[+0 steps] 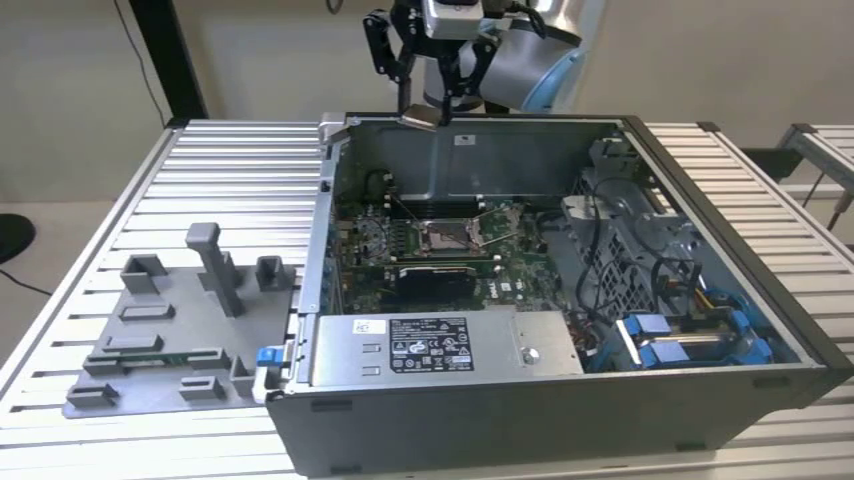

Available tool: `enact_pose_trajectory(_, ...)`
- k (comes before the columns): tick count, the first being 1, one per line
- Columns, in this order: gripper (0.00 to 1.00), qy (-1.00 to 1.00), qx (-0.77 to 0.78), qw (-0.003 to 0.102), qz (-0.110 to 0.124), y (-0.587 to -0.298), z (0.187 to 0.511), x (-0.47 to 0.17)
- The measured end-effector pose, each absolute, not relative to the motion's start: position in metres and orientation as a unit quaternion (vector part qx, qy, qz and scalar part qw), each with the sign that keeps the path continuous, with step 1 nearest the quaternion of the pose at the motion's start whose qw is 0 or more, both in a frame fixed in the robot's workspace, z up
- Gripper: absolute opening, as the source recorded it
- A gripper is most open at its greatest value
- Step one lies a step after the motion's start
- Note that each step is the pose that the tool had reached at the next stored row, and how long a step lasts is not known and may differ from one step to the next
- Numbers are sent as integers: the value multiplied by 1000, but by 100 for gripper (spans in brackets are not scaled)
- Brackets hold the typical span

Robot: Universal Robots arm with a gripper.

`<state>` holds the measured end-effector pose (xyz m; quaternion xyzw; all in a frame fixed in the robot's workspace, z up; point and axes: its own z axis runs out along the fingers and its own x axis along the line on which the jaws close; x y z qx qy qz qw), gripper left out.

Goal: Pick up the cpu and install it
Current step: 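Place the cpu into insertion slot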

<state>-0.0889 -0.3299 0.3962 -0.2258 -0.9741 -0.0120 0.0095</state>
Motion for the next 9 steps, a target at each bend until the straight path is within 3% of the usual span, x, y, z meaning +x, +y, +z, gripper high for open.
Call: enact_pose_trajectory(9,0,-960,-279,9,-12,-330,396,-89)
